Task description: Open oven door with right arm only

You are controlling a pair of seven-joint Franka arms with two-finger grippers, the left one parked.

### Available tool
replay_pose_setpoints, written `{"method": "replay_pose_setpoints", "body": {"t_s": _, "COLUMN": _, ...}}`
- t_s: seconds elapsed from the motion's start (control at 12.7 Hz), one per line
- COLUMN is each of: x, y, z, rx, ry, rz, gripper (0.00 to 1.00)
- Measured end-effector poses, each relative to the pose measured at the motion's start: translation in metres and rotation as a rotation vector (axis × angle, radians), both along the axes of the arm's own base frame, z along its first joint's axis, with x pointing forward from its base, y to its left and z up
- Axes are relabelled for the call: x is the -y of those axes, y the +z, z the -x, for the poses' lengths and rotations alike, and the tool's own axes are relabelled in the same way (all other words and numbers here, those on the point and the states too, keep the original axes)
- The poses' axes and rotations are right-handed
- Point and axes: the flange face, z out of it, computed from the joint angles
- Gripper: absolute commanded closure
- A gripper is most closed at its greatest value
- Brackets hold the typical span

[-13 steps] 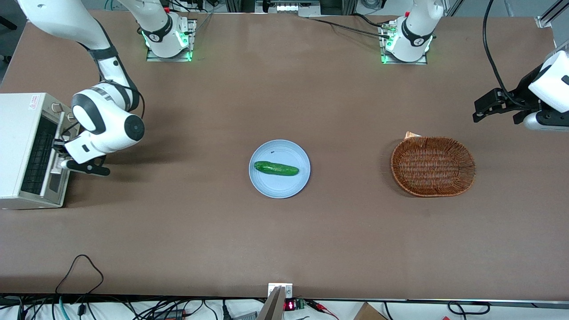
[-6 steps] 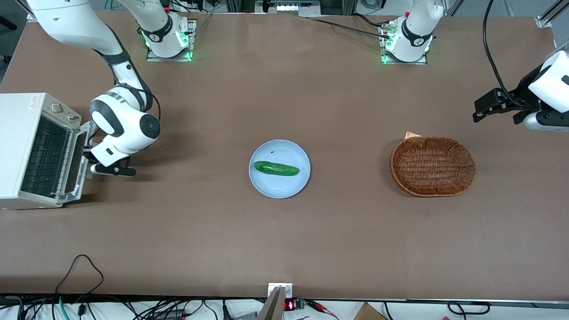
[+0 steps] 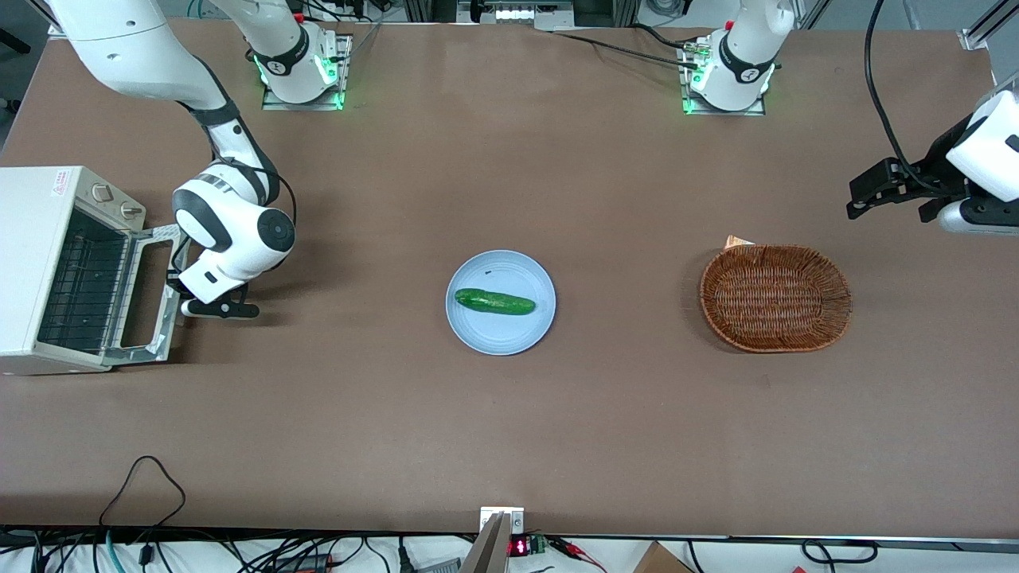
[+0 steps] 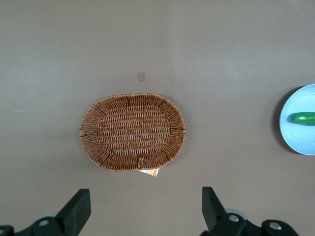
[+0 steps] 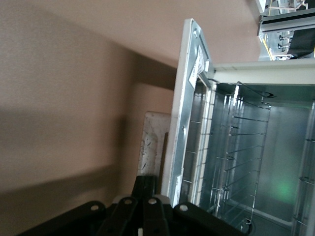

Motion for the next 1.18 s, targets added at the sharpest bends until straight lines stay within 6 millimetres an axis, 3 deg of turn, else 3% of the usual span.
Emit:
{"method": "replay_pose_setpoints", "body": {"t_s": 0.55, "x": 0.000, "y": -0.023, "z": -0.001, "rx": -0.023, "ry": 0.008, "rz": -0.028, "gripper": 0.99}}
{"method": "replay_pose_setpoints", "body": {"t_s": 1.18, "x": 0.001, "y": -0.033, "z": -0.001, "rx": -0.034, "ry": 0.007, "rz": -0.036, "gripper": 0.99}}
